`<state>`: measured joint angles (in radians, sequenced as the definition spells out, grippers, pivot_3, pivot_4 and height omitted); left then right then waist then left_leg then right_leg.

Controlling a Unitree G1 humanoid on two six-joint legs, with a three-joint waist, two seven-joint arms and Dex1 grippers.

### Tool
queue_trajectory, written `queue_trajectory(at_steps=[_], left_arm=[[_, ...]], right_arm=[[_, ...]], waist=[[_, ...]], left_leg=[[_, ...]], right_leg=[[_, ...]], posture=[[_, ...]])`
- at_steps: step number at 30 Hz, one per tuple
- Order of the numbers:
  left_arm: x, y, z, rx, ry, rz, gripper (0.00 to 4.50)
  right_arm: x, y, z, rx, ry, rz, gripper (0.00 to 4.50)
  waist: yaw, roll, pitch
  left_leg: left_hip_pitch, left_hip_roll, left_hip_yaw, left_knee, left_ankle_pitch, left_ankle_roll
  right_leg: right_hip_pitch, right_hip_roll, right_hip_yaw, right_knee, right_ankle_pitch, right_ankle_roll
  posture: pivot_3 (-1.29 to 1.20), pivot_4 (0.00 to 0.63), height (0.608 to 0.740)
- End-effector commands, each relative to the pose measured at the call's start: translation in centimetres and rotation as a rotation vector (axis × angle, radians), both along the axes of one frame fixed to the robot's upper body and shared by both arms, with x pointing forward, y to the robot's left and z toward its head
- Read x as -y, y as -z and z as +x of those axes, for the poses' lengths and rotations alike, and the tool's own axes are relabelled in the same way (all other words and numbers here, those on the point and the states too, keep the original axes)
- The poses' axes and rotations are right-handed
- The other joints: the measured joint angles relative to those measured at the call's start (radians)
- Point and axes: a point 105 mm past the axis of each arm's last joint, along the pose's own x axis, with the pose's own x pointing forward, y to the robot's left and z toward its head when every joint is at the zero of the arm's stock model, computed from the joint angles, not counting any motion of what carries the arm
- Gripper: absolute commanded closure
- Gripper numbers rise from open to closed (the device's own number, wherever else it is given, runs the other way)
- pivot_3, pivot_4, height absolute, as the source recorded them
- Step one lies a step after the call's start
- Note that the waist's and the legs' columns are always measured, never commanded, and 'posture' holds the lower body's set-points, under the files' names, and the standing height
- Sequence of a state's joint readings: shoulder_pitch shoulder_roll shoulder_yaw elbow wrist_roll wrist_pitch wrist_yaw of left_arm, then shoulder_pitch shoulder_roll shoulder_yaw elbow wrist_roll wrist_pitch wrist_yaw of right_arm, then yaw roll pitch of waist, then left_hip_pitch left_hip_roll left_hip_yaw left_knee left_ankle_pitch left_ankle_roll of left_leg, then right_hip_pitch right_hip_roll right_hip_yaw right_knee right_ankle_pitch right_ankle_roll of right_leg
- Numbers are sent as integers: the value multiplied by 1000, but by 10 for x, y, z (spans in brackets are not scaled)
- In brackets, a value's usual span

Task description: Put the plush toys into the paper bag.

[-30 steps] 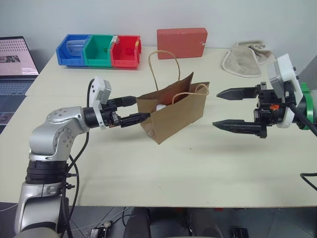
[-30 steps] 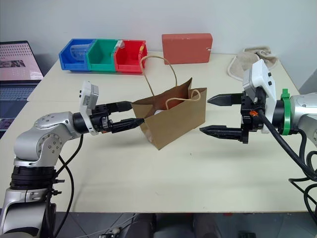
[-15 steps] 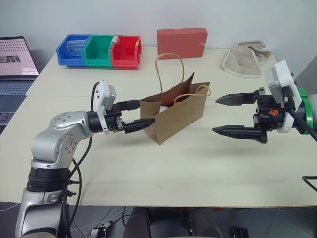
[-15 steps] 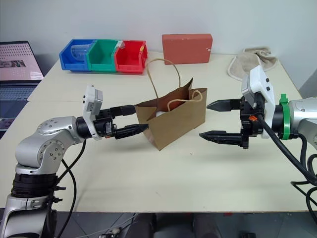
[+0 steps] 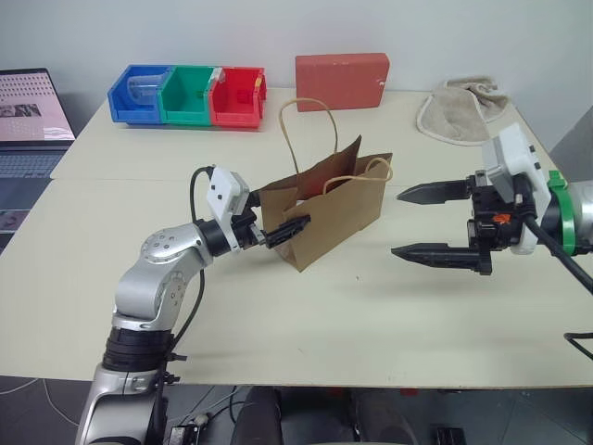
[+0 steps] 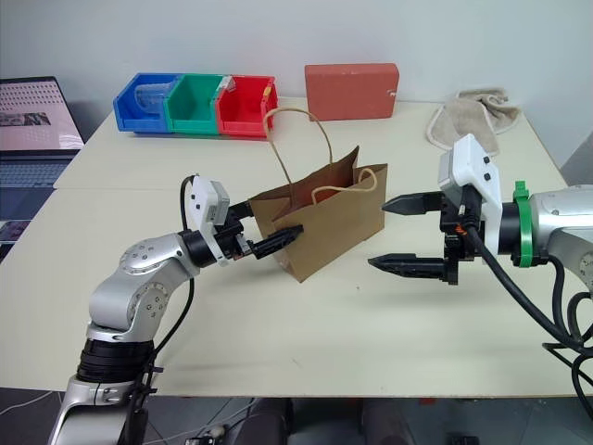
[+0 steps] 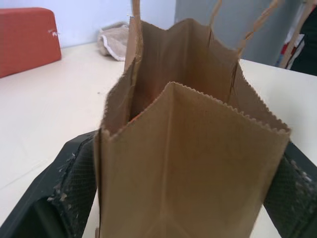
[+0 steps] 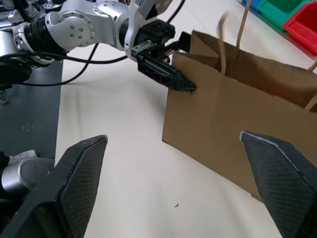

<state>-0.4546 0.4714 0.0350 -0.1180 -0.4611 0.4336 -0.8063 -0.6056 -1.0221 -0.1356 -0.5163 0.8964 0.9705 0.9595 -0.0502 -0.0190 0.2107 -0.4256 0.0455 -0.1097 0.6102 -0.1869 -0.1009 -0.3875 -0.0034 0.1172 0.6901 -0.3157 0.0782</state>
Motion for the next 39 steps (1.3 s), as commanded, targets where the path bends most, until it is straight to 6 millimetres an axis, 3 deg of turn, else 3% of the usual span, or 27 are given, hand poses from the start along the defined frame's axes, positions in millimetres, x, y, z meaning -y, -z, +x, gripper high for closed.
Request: queue_trajectory(at_steps=[1, 13, 19, 22, 27, 30, 39], left_arm=[[1, -11, -4, 67, 35, -20, 644], [8, 5, 8, 50, 40, 8, 4464], [7, -1, 12, 55, 92, 0, 4464], [10, -7, 6, 44, 215, 12, 4464], [28, -17, -1, 27, 480, 84, 4464], [34, -19, 6, 47, 537, 128, 4464], [41, 2, 26, 43, 544, 232, 4464]], right_arm=[[-2, -7, -4, 60, -12, -9, 0], [-2, 2, -1, 118, 12, -21, 0], [4, 7, -2, 156, 53, -22, 0], [14, 5, 1, 195, 149, -12, 0], [44, 7, -22, 154, 244, -80, 0], [58, 10, -32, 132, 319, -105, 0], [62, 22, -44, 107, 385, -122, 0]], waist=[[0, 0, 0], [2, 0, 0], [3, 0, 0], [3, 0, 0], [22, 0, 0], [22, 0, 0], [7, 0, -1]], left_leg=[[0, 0, 0, 0, 0, 0], [0, 0, 0, 0, 0, 0], [0, 0, -1, 1, 0, 0], [0, 0, -1, 1, 0, 0], [0, -1, -2, 1, 0, 0], [0, -1, -2, 1, 0, 0], [1, -1, -1, 1, 0, 0]], right_leg=[[0, 0, 0, 0, 0, 0], [0, 0, 0, 0, 0, 0], [1, 0, 0, 0, 0, 0], [1, 0, 0, 1, 0, 0], [1, 0, -1, 1, 0, 0], [2, 0, -2, 0, 0, 0], [3, 1, -1, 1, 0, 0]], posture=[[0, 150, 740], [0, 150, 740], [0, 150, 740], [0, 150, 740], [0, 150, 740], [0, 150, 740], [0, 150, 740]])
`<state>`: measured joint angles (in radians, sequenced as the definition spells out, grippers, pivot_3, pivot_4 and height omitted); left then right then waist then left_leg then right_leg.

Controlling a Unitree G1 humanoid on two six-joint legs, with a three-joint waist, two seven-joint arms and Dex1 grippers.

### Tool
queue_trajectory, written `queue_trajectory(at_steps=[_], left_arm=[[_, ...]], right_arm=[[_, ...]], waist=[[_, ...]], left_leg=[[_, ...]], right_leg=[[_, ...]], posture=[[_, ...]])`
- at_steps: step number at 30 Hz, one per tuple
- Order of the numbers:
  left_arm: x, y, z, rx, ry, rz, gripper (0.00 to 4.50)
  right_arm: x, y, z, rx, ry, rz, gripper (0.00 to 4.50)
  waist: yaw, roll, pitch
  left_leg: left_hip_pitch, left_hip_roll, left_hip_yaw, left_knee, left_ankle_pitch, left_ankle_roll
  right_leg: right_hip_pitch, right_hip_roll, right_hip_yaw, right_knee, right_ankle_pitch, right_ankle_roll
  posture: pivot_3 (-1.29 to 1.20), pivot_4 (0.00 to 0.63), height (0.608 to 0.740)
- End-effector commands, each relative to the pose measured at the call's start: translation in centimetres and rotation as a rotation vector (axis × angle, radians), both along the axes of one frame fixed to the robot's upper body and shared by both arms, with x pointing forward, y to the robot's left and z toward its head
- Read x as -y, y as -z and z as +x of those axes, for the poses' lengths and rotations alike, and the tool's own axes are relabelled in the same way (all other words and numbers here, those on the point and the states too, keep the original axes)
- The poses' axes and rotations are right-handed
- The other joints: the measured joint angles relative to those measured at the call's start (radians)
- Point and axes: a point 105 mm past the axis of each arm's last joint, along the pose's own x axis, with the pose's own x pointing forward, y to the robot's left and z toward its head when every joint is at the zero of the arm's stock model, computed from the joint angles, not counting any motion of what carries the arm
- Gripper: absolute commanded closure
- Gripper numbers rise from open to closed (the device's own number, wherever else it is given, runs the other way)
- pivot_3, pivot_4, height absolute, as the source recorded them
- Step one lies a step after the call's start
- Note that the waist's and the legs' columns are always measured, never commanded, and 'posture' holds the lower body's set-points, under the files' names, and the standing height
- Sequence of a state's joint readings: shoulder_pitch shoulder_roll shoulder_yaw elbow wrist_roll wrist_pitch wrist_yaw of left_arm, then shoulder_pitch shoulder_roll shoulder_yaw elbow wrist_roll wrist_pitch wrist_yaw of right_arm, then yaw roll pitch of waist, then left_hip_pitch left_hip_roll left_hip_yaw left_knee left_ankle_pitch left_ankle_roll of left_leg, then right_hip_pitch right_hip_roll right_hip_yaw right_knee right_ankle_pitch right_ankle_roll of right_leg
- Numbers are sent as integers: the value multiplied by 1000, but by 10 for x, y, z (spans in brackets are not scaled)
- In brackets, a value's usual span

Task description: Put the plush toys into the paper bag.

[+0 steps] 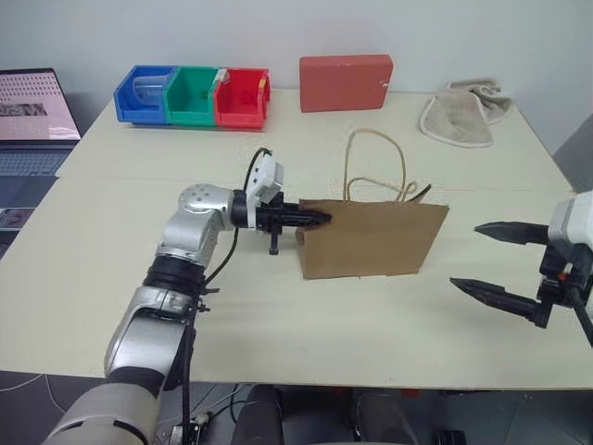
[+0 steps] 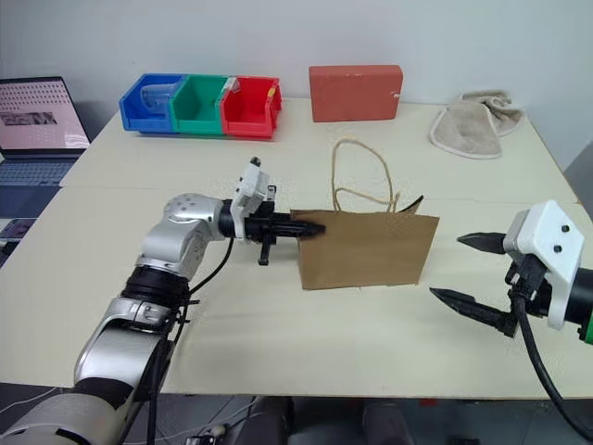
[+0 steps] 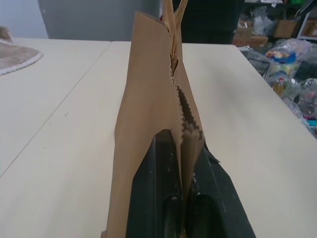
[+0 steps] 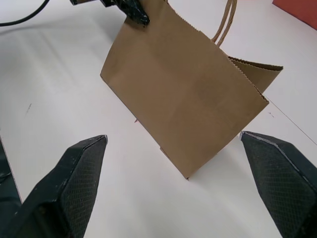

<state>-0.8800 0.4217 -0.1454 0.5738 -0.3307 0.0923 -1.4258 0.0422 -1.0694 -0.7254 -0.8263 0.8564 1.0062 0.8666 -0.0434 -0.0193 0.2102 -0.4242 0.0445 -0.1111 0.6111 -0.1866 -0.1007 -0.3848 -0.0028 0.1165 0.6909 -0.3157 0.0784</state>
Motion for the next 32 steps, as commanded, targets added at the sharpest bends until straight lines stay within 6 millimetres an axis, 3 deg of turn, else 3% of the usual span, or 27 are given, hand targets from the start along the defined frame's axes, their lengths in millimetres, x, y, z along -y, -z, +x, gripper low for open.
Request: queue_trajectory(at_steps=[1, 6, 13, 22, 27, 32], left_arm=[[0, -3, 5, 51, -12, 18, 4464], [-10, -10, 1, 43, -34, -2, 3129], [-54, -15, -16, 120, -182, 60, 882], [-133, -34, -57, 79, -522, 224, 882], [-153, -47, -71, 82, -574, 263, 882], [-154, -46, -71, 54, -555, 271, 882]], right_arm=[[-2, -5, -1, 36, -5, -4, 0], [-2, -2, 3, -2, -31, -12, 0], [4, -4, 19, -7, -85, -56, 0], [45, -40, 41, 39, -101, -136, 0], [60, -48, 46, 39, -99, -168, 0], [59, -51, 50, 58, -112, -179, 0]], waist=[[1, 0, 0], [0, 0, 0], [-17, 0, 0], [-13, 0, 1], [-10, 0, 1], [-13, 1, 1]], left_leg=[[0, 0, 0, 0, 0, 0], [0, 0, 0, 1, 0, 0], [2, 1, 1, 0, 0, 0], [4, 1, 3, 0, 0, 0], [5, 2, 4, 0, 0, 0], [6, 2, 6, -1, 0, 0]], right_leg=[[0, 0, 0, 0, 0, 0], [1, 0, 0, 0, 0, 0], [1, 0, 1, 2, 0, 0], [1, 0, 3, 2, 0, 0], [2, 0, 3, -1, -1, 0], [1, -1, 4, -1, -1, 0]], posture=[[0, 150, 740], [0, 150, 740], [0, 150, 740], [0, 150, 740], [0, 150, 740], [0, 150, 740]])
